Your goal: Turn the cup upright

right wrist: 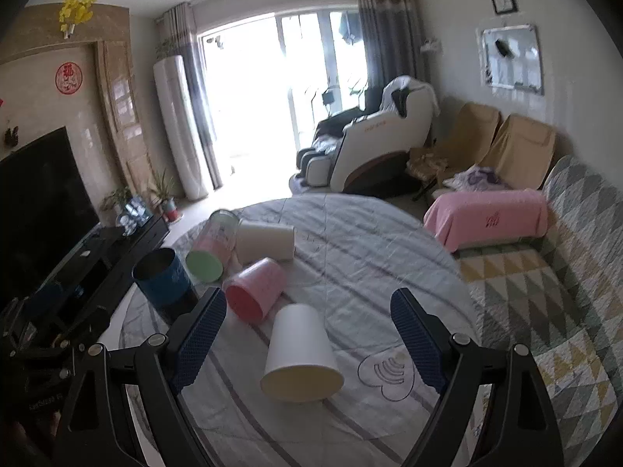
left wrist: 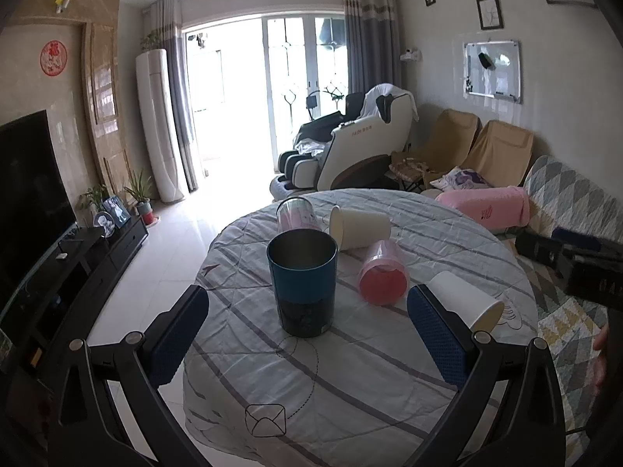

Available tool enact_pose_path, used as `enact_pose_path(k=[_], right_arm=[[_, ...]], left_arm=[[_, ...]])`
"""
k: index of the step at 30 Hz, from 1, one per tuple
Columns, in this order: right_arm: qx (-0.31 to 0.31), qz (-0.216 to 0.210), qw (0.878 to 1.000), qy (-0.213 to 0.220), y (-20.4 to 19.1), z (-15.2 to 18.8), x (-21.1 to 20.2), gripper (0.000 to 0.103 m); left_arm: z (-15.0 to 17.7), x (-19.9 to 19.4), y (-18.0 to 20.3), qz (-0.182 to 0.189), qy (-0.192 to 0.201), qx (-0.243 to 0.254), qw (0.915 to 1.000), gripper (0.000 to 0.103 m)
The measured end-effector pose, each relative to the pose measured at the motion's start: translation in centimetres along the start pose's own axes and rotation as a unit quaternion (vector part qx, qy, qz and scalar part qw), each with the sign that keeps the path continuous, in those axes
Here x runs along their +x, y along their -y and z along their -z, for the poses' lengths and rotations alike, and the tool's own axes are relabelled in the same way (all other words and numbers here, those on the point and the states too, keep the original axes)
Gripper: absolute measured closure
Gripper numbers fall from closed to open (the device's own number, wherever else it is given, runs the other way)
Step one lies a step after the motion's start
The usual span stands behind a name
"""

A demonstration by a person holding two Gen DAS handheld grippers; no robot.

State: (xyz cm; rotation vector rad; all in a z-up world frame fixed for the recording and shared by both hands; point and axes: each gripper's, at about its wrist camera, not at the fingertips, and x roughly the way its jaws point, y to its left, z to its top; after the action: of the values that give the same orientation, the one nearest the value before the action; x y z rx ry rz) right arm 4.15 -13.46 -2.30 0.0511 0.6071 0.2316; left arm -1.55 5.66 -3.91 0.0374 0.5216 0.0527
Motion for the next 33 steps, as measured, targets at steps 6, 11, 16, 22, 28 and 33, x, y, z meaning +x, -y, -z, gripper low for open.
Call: enact_pose_path(k=[6, 11, 16, 22, 28, 33], right_arm=[[0.005, -0.029, 0.998, -0.060, 0.5, 1.6, 3.1, 0.015], [0.003, -0.038, 0.994, -0.099, 0.4, 3.6, 5.6, 0.015], [-0.002, -0.040, 0.991, -0.125, 0.3, 4.9, 7.2, 0.015], [-0.016, -0.031, 0.987, -0.154, 0.9, 5.8, 8.4, 0.015], [-0.027, -0.032, 0.985, -0.168, 2.2, 6.2, 10.0, 0.015], [-0.018, -0.079, 0.982, -0.170, 3.9, 5.8, 11.0, 0.015]], left_arm=[[0.0, 0.9, -0.2, 0.002, -0.008, -0.004, 1.0000, 0.000], [0.0, 1.8, -0.3, 0.000, -0.015, -0.005, 0.9999, 0.000], [-0.2, 2.6, -0.3, 0.005, -0.022, -0.006, 0.9997, 0.000], [-0.3, 3.5, 0.2, 0.015, -0.030, -0.001, 0.9994, 0.000], [-0.4, 4.0, 0.7, 0.021, -0.033, 0.005, 0.9992, 0.000], [-0.6, 4.5, 0.7, 0.019, -0.039, 0.003, 0.9991, 0.000]])
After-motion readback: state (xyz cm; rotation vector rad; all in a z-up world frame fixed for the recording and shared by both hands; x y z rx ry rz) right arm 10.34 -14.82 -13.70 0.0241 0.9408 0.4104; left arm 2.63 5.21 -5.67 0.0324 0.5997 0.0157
